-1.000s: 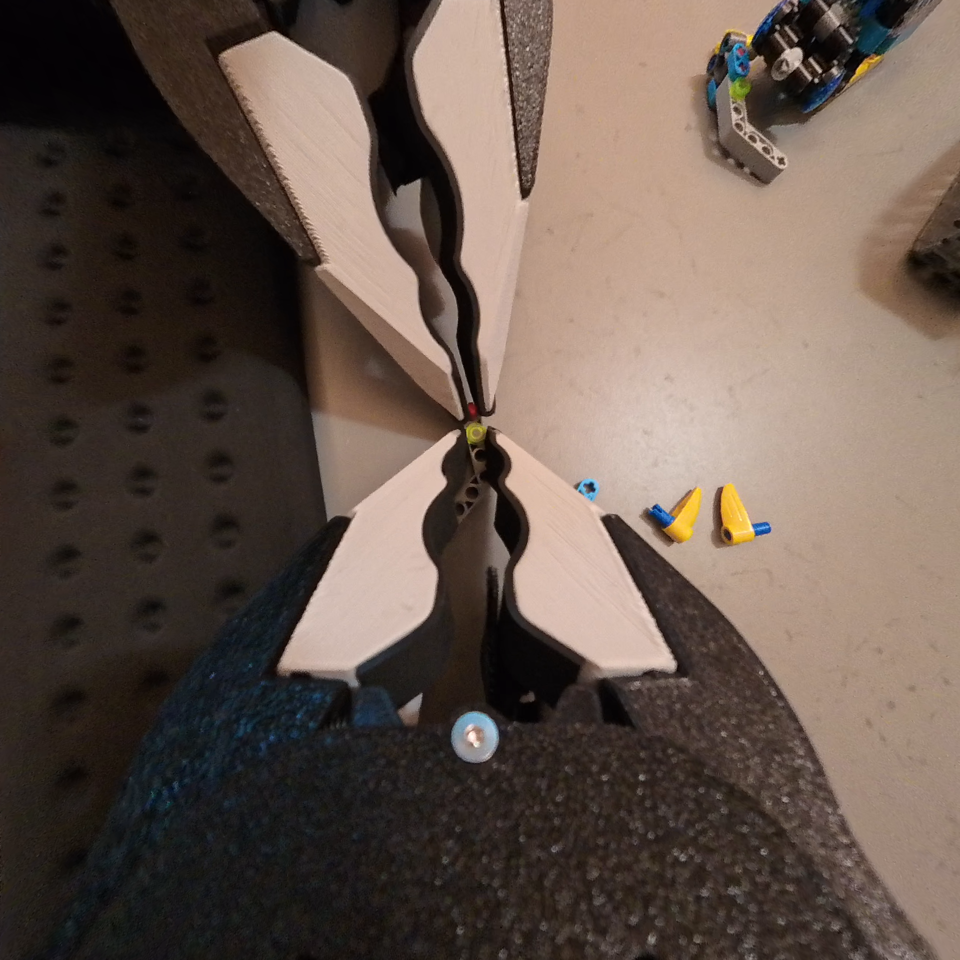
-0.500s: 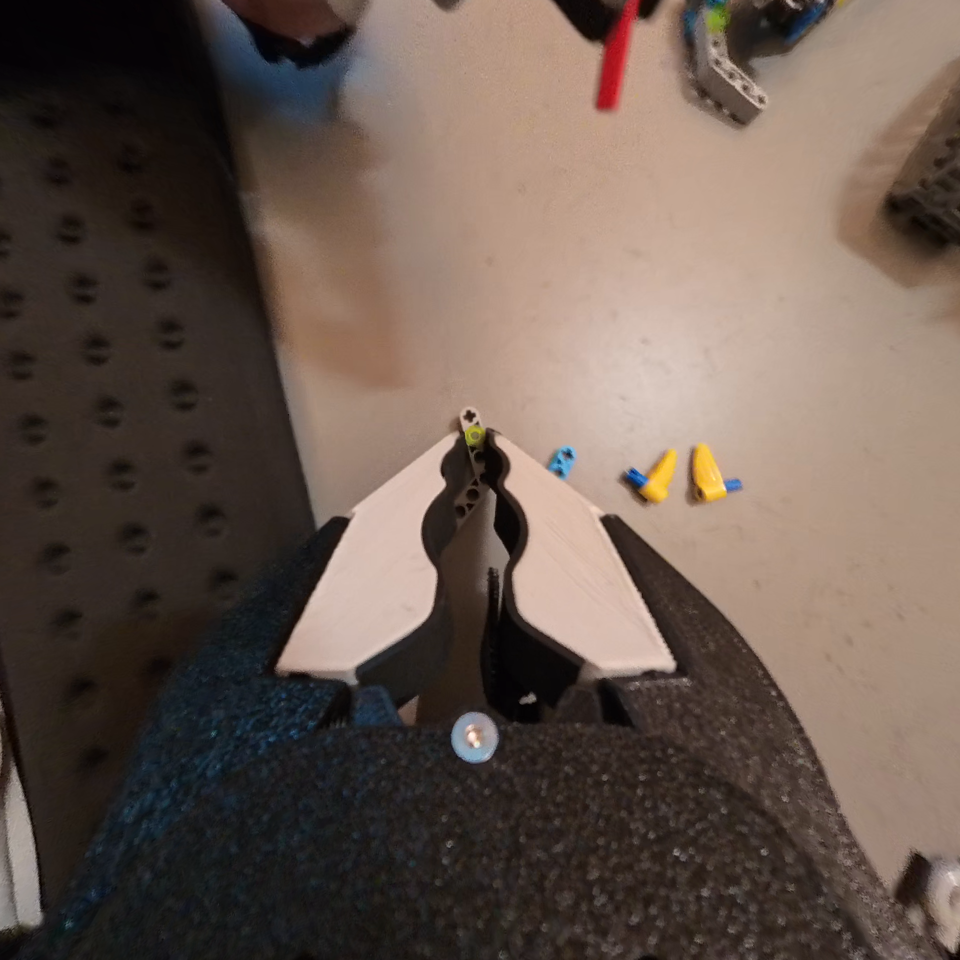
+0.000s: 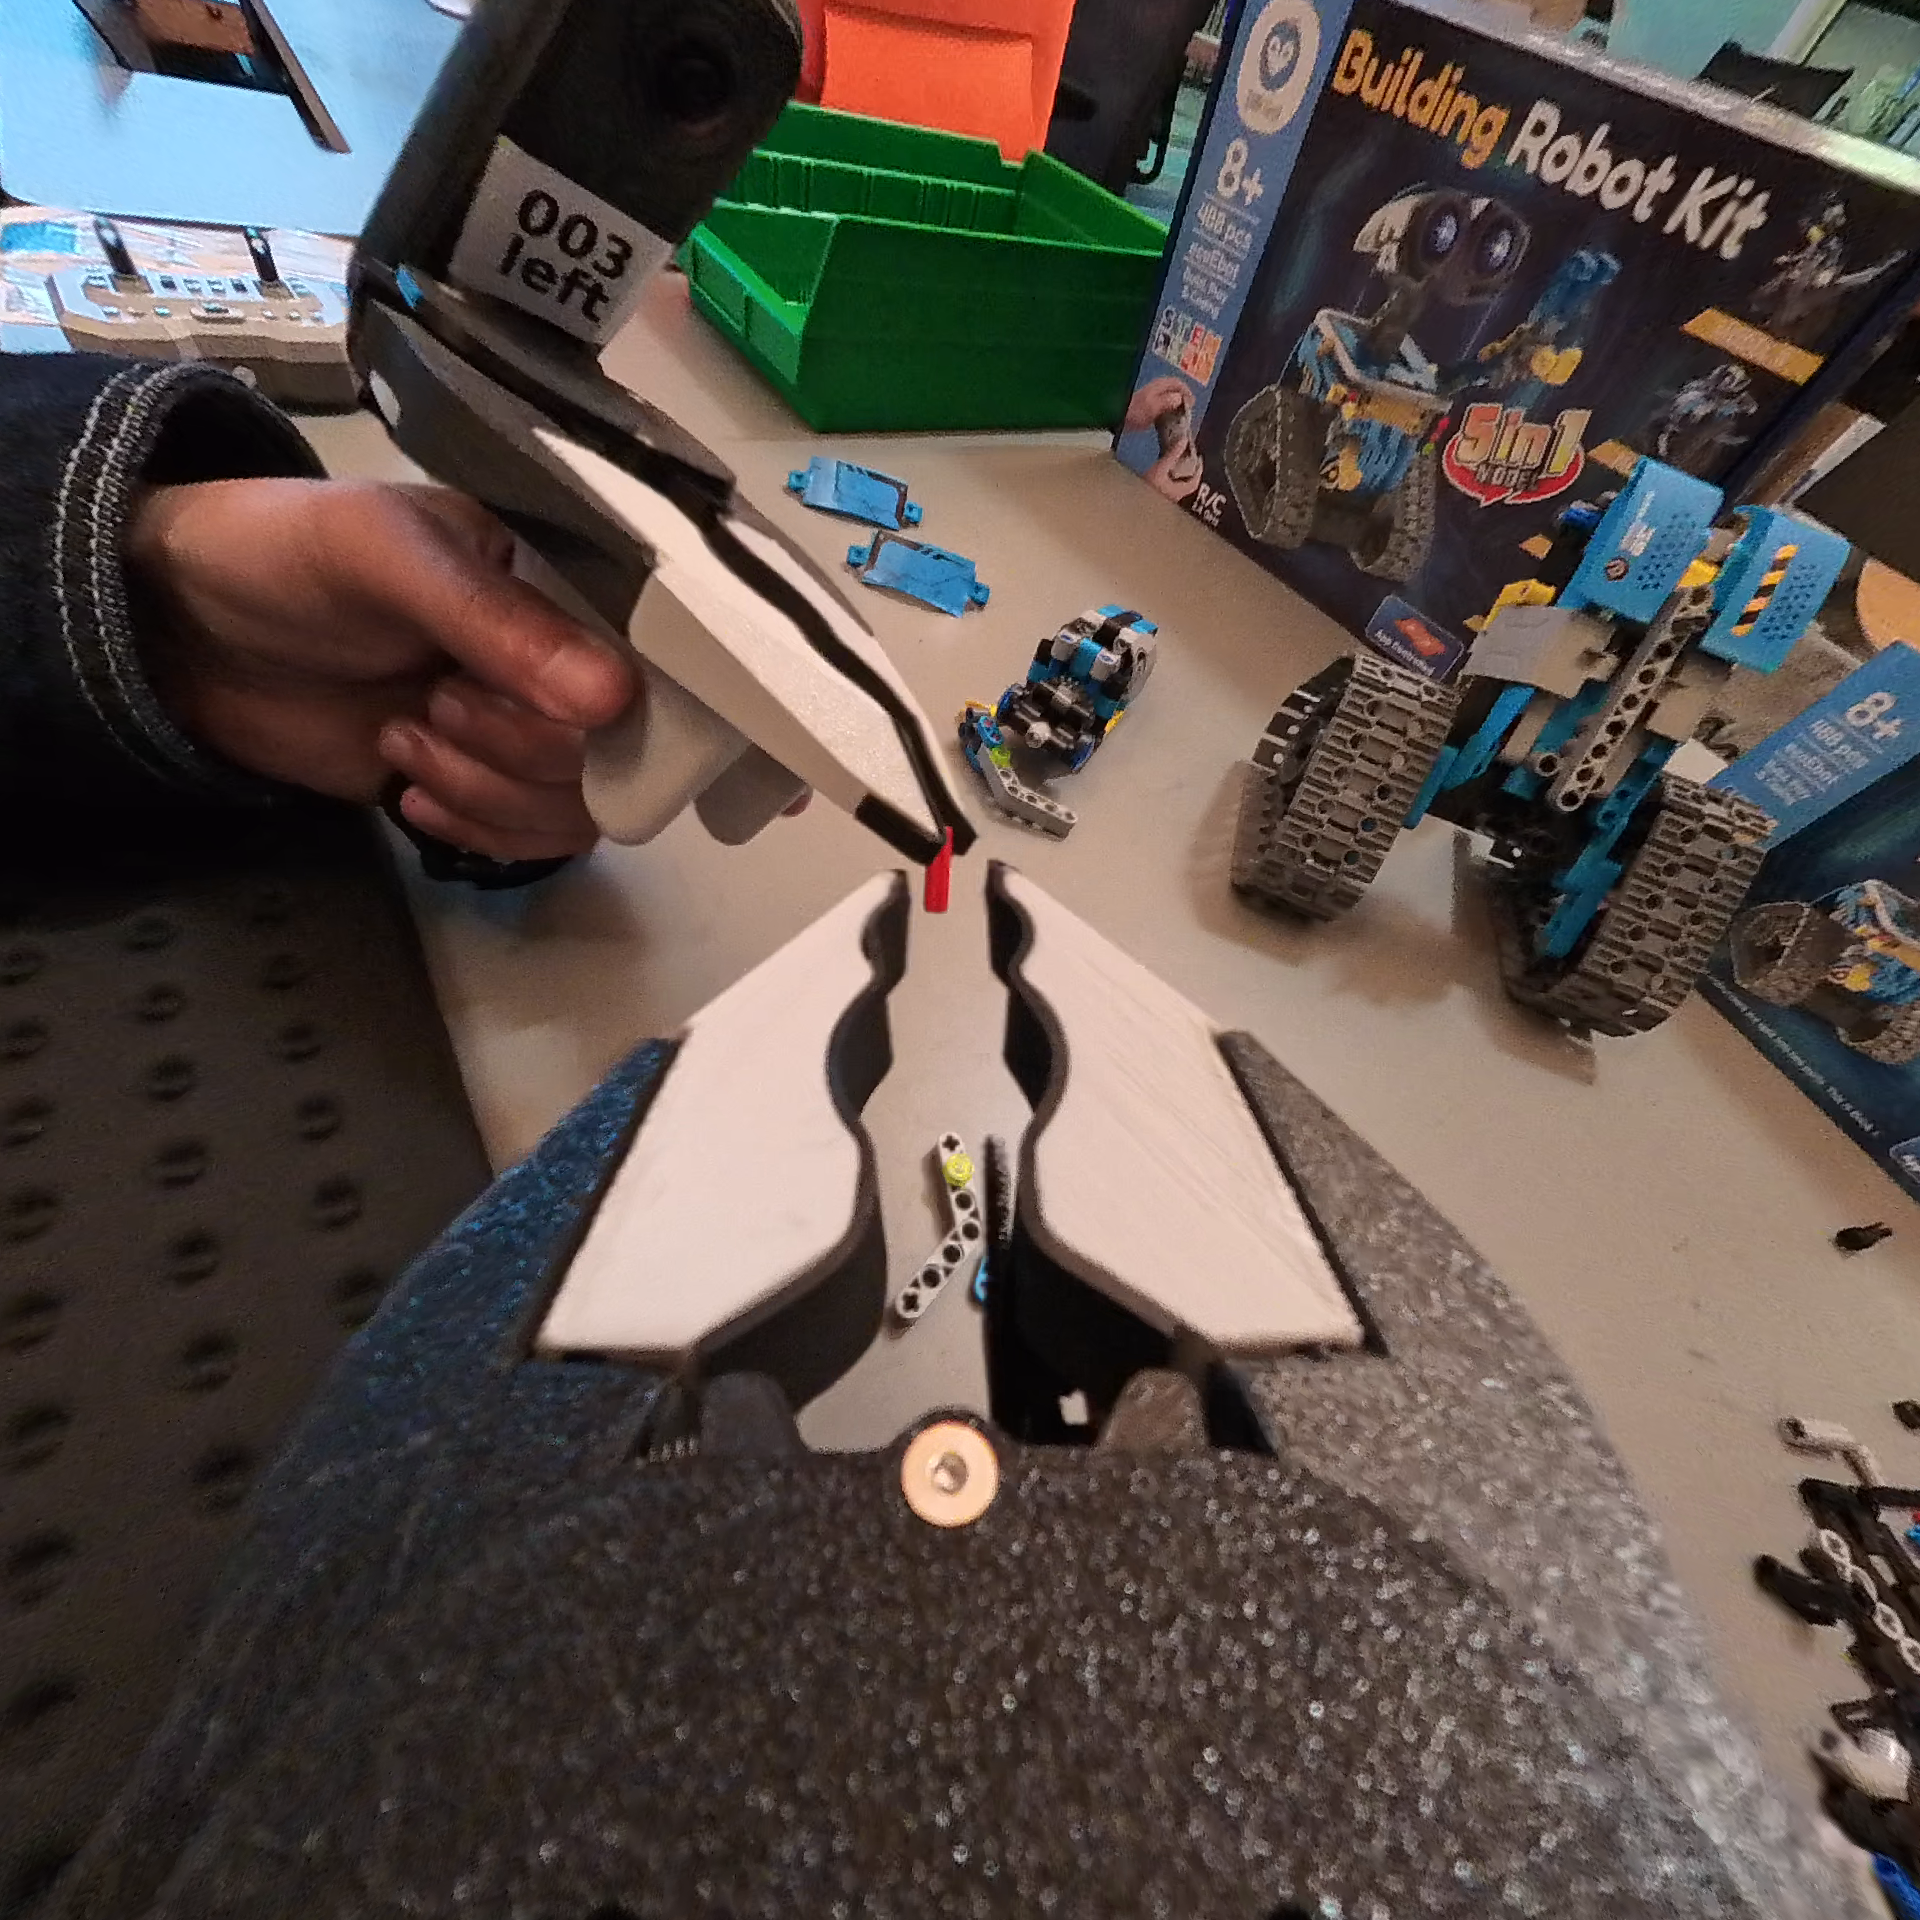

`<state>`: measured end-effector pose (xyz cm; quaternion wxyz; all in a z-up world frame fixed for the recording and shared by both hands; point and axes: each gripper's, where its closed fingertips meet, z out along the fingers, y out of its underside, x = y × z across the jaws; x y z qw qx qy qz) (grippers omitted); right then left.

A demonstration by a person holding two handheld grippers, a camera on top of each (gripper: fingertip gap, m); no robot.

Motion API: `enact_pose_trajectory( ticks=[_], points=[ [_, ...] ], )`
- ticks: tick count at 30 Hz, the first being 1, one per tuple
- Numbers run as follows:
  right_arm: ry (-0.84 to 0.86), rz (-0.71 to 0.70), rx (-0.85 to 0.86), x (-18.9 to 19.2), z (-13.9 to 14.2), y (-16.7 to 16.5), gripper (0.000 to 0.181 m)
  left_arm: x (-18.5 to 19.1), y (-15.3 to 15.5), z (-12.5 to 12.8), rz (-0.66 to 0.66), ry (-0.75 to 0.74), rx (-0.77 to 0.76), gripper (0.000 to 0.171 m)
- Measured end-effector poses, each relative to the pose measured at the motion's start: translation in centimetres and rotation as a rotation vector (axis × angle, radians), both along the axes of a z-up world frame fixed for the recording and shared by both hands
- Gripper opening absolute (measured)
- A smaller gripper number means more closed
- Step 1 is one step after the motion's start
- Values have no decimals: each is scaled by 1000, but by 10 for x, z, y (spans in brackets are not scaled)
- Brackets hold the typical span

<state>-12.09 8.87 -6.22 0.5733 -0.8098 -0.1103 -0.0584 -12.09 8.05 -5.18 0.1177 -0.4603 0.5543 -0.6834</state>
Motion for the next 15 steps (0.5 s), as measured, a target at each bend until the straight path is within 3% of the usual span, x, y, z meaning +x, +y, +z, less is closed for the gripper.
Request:
enact_pose_trajectory(
  ticks=[6, 8, 10, 13, 15],
  points=[
    [-22, -4, -33, 12, -1, -10, 2, 1, -6, -1, 24, -45, 112, 4],
    [-184, -152, -129, 71, -10, -30, 2, 5, -2, -12, 81, -36, 223, 23],
    [-221, -352, -275, 152, -24, -73, 2, 8, -4, -28, 89, 8, 330, 25],
    [-55, -576, -382, 239, -42, -151, 2, 8, -19, -54, 35, 75, 502, 25],
    [47, -615, -390, 260, -49, -182, 2, 9, -25, -64, 15, 93, 573, 25]
  ],
)
